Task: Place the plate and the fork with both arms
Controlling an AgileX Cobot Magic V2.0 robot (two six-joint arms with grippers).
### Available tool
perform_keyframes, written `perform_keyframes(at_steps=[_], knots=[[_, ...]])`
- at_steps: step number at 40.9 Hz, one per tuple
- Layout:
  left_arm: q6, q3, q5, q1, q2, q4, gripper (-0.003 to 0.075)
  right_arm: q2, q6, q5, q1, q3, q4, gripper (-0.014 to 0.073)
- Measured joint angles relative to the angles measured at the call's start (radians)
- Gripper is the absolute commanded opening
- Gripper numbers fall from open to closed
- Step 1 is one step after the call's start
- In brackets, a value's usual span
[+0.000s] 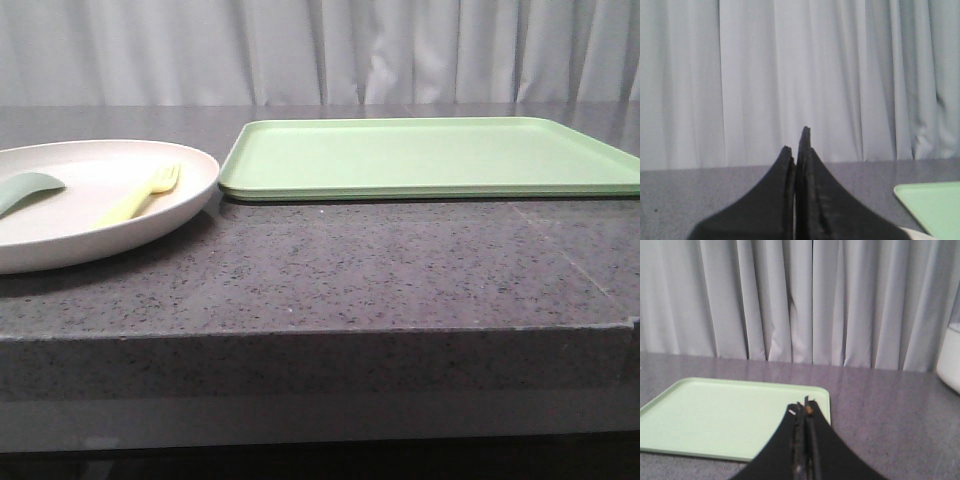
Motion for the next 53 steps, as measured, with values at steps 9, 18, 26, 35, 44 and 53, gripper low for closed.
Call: perform_keyframes(at_steps=[9, 18, 26, 35, 44, 53], knots=[[0.000, -0.082, 0.130, 0.000, 0.213, 0.011, -0.0018, 0.223, 0.000, 0.163, 0.000, -0.126, 0.081, -0.0066], [0.000, -0.083, 0.151, 0.000, 0.277, 0.011, 0.0006, 0.294, 0.000, 0.177, 0.000, -0.141, 0.095, -0.0050], [0.000, -0.083, 0.151, 0.000, 0.277, 0.011, 0.0378, 0.294, 0.000, 0.177, 0.000, -0.141, 0.095, 0.0234], [0.000, -0.083, 0.151, 0.000, 0.277, -0.058, 0.0640, 0.294, 0.000, 0.177, 0.000, -0.141, 0.077, 0.0582], [0.000, -0.083, 0.145, 0.000, 0.277, -0.067, 0.0638, 0.294, 0.000, 0.177, 0.000, -0.141, 0.072, 0.0594], [0.000, -0.118, 0.147, 0.000, 0.317, -0.094, 0.0638, 0.294, 0.000, 0.177, 0.000, -0.141, 0.071, 0.0594]])
